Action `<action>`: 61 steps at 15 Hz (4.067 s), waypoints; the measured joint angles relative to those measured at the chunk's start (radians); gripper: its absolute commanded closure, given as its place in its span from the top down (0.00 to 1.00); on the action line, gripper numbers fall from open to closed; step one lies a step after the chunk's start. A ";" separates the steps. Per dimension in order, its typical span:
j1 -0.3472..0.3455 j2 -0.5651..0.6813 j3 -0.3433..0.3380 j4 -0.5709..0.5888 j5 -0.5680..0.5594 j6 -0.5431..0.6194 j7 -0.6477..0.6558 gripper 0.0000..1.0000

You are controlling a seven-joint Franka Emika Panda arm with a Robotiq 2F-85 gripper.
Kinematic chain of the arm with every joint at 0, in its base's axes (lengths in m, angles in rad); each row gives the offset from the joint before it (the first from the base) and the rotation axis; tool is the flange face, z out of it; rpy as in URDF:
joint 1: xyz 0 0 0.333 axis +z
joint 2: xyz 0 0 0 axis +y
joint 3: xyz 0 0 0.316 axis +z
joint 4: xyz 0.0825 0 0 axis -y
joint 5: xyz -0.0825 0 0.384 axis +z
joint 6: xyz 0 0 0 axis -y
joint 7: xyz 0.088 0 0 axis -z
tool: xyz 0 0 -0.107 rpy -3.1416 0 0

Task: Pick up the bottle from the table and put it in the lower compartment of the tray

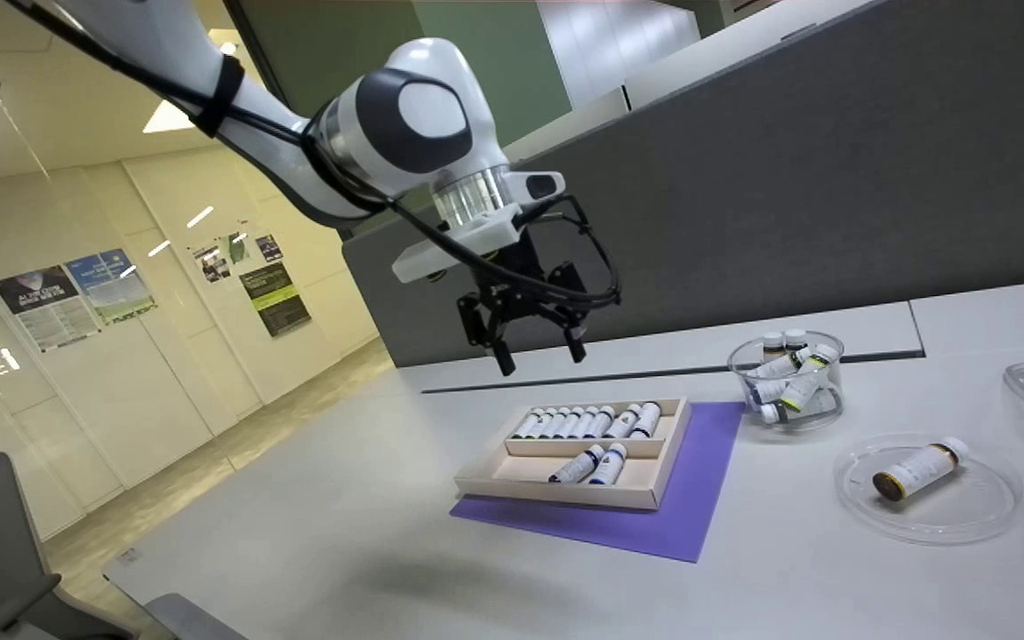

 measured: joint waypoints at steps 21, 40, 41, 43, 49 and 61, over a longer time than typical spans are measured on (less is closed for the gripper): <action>-0.171 0.150 -0.169 0.173 -0.019 -0.039 0.102 1.00; -0.349 0.630 -0.111 0.666 0.200 0.010 0.115 0.35; -0.349 0.637 -0.110 0.682 0.200 -0.006 0.117 0.27; -0.349 0.646 -0.108 0.711 0.201 -0.043 0.123 0.12; -0.358 0.669 -0.109 0.795 0.200 -0.253 0.139 0.71; -0.404 0.717 -0.104 0.878 0.201 -0.405 0.120 0.79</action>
